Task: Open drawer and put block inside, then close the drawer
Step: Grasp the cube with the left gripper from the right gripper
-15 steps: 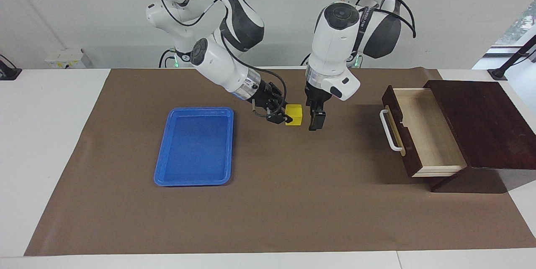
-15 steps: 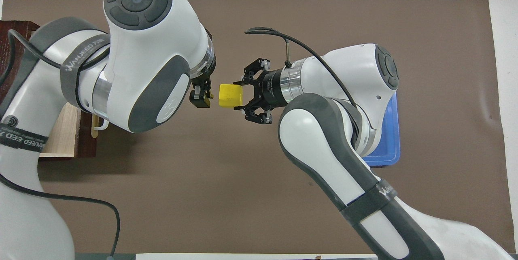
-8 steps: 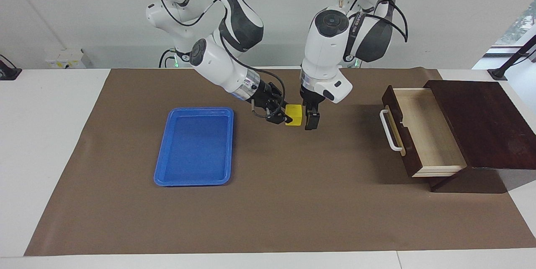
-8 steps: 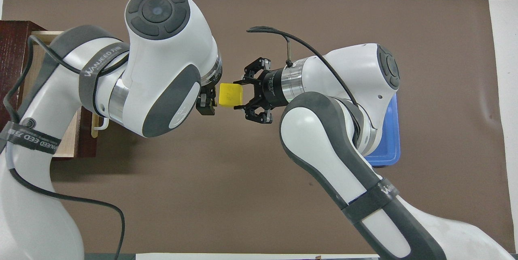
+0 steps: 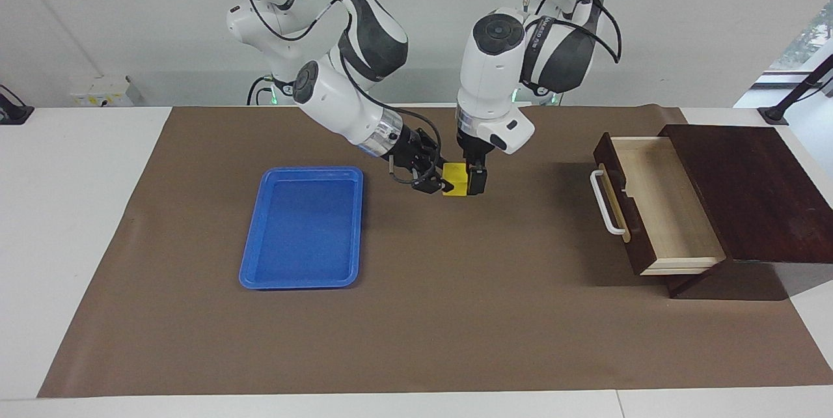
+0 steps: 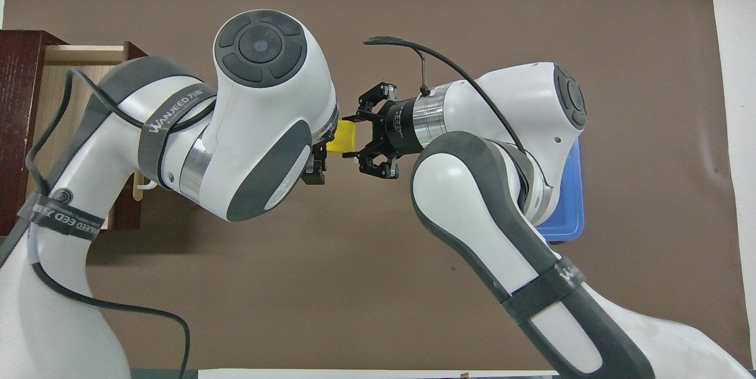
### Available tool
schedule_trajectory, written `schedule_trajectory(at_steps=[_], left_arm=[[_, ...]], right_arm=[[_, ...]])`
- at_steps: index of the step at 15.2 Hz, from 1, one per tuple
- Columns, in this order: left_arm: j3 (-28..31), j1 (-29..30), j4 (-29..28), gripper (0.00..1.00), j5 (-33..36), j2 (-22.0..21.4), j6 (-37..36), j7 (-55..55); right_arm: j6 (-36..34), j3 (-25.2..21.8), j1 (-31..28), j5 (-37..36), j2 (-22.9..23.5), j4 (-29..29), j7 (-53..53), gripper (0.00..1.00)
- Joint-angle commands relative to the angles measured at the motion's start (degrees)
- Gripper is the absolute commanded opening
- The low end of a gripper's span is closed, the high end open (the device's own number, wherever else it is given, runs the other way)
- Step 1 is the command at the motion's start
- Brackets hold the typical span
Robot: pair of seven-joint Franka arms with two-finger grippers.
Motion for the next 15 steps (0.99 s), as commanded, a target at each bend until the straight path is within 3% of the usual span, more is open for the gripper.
schedule_trajectory(at_steps=[1, 15], left_arm=[[0.9, -0.9, -2.6, 1.0, 1.1, -2.0, 2.2, -1.5], [0.6, -1.7, -2.7, 1.0, 2.7, -1.9, 3.7, -1.5]], right_arm=[[0.0, 0.3, -0.5, 1.0, -0.1, 0.0, 0.7, 0.0], [0.0, 0.3, -0.6, 1.0, -0.1, 0.0, 0.7, 0.0]])
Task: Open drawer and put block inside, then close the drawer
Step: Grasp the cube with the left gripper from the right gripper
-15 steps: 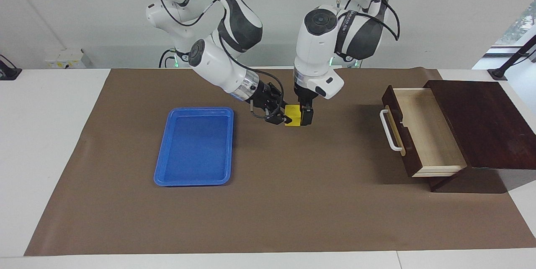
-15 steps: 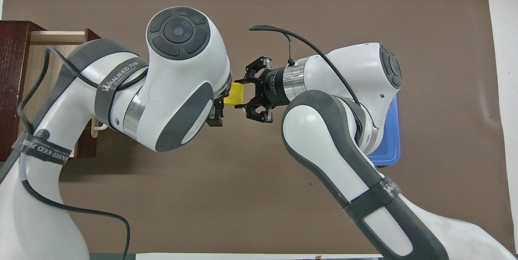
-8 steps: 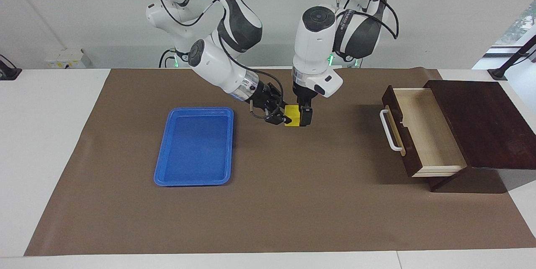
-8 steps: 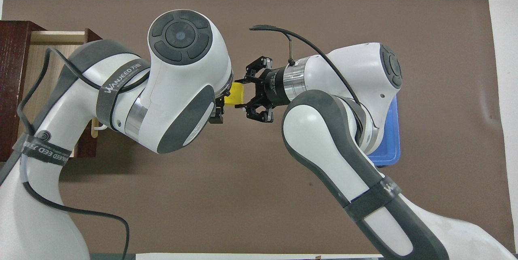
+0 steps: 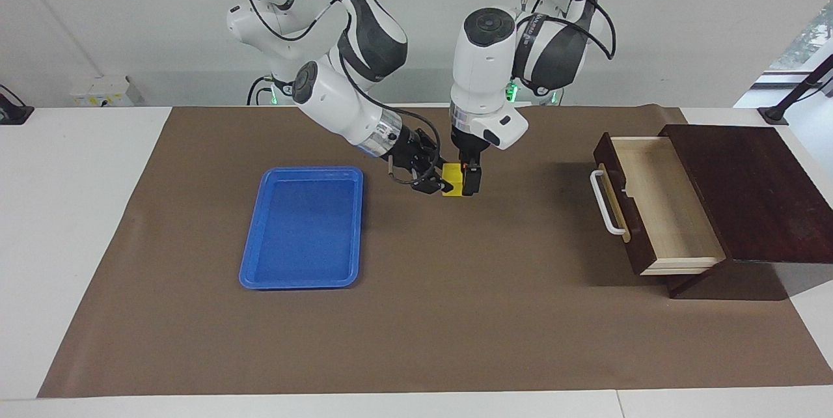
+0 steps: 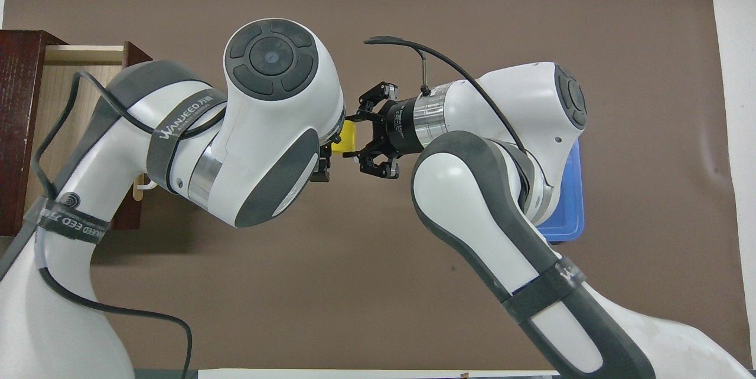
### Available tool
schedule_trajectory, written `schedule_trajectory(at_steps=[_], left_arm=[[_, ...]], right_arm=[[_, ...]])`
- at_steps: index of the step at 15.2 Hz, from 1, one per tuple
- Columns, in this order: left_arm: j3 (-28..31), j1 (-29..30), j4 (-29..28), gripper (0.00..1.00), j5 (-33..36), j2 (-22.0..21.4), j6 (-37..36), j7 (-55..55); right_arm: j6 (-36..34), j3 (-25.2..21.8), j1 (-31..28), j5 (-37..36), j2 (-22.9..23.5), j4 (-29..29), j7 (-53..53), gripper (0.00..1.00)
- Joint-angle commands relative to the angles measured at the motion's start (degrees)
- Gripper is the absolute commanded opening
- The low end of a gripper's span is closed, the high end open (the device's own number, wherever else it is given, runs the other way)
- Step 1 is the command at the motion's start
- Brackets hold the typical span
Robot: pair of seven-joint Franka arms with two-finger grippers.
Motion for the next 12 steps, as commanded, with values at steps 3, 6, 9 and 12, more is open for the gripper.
schedule_trajectory(at_steps=[3, 6, 9, 12], left_arm=[[0.7, -1.0, -2.4, 0.75, 0.8, -1.8, 1.9, -1.2], [0.6, -1.0, -2.7, 0.35, 0.4, -1.8, 3.3, -2.7], [0.6, -1.0, -2.8, 0.0, 0.4, -1.8, 3.8, -4.7], [0.6, -0.9, -3.7, 0.0, 0.4, -1.9, 4.8, -6.4]], right_arm=[[0.0, 0.3, -0.5, 0.9, -0.1, 0.0, 0.7, 0.0], [0.0, 0.3, -0.5, 0.9, -0.1, 0.0, 0.7, 0.0], [0.0, 0.4, -0.5, 0.9, -0.1, 0.0, 0.7, 0.0], [0.0, 0.3, -0.4, 0.9, -0.1, 0.0, 0.8, 0.0]])
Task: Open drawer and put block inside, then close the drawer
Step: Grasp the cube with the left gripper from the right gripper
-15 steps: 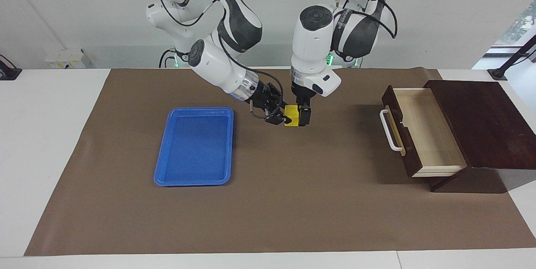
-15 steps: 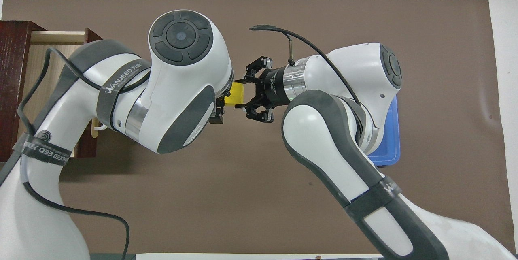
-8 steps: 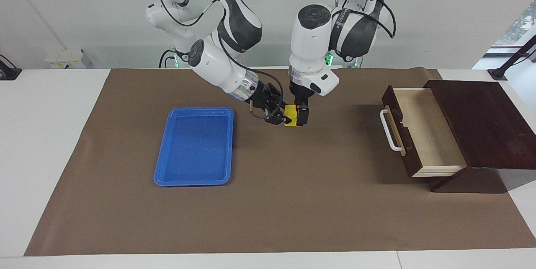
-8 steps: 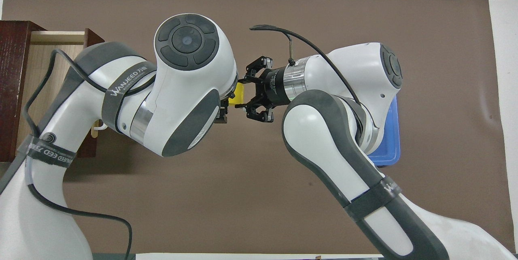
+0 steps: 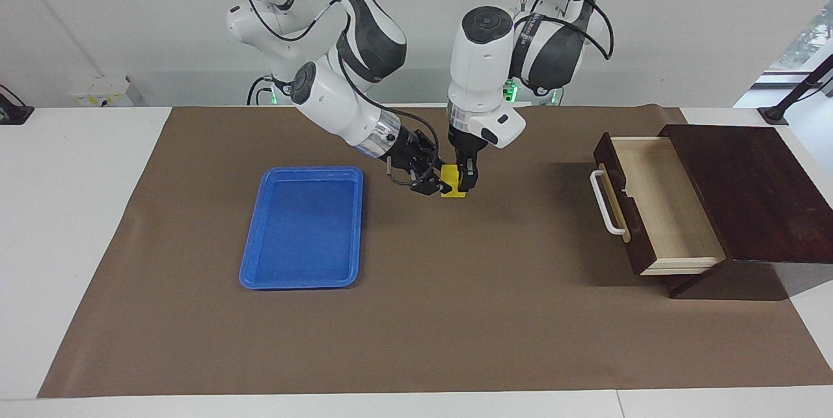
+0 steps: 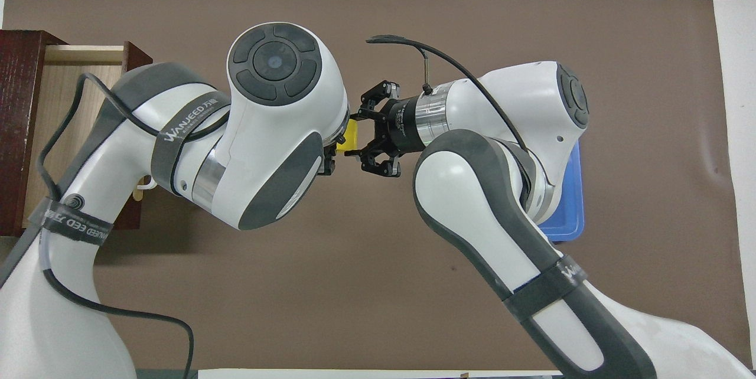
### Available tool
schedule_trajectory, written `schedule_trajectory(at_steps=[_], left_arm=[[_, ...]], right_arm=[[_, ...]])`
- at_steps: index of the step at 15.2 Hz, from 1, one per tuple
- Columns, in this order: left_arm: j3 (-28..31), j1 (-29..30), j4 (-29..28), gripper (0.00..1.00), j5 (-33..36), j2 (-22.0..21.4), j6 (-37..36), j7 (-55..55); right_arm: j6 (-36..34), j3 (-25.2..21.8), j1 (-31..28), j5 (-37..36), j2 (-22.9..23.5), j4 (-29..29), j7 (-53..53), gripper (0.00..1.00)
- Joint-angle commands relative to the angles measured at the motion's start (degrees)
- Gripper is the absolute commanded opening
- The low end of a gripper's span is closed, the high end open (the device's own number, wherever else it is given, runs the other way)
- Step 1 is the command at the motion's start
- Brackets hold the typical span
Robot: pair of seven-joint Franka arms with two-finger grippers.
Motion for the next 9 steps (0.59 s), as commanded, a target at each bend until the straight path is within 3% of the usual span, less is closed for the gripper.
schedule_trajectory(at_steps=[1, 2, 3, 4, 9], left_arm=[[0.8, -0.7, -3.5, 0.0, 0.4, -1.9, 4.4, -4.2], [0.8, -0.7, -3.8, 0.0, 0.4, -1.9, 4.7, -4.2], [0.8, -0.6, -3.8, 0.0, 0.4, -1.9, 4.8, -4.3], [0.7, -0.5, -3.8, 0.0, 0.4, -1.9, 4.8, -4.3], [0.8, -0.1, -3.4, 0.0, 0.4, -1.9, 3.6, -3.2]], right_arm=[[-0.1, 0.5, -0.3, 1.0, -0.3, 0.0, 1.0, 0.0], [0.0, 0.5, -0.2, 1.0, -0.2, 0.0, 1.4, 0.0], [0.2, 0.5, 0.0, 1.0, -0.2, 0.1, 2.8, 0.79], [0.4, 0.5, -0.1, 1.0, -0.2, 0.2, 4.0, 0.99], [-0.5, -0.1, -2.5, 0.1, -0.4, 0.9, 4.3, 1.0]])
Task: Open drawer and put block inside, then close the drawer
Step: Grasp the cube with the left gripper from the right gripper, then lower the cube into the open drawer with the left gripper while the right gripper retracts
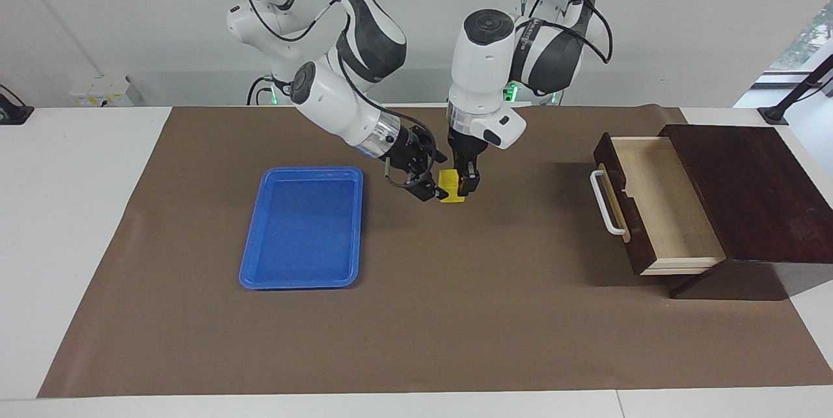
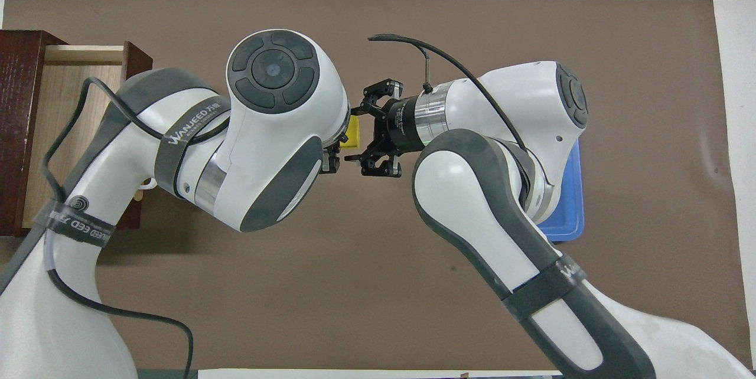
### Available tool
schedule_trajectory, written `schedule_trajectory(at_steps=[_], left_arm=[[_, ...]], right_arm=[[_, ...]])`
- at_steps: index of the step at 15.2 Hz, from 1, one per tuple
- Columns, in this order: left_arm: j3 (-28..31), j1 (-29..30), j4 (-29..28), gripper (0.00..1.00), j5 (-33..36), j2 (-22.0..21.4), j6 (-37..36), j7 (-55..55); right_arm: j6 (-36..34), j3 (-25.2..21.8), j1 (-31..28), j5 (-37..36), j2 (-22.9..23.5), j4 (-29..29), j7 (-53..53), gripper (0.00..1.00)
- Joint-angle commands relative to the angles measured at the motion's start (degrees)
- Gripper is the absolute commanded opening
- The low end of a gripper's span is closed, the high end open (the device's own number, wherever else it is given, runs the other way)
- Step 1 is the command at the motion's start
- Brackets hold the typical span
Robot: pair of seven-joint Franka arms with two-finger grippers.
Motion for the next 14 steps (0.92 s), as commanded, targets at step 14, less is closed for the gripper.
schedule_trajectory(at_steps=[14], left_arm=[[1.3, 25.3, 11.0, 0.0, 0.4, -0.9, -20.9, 37.9]], right_arm=[[-31.0, -0.2, -23.6, -29.3, -7.7, 3.7, -53.5, 1.0]])
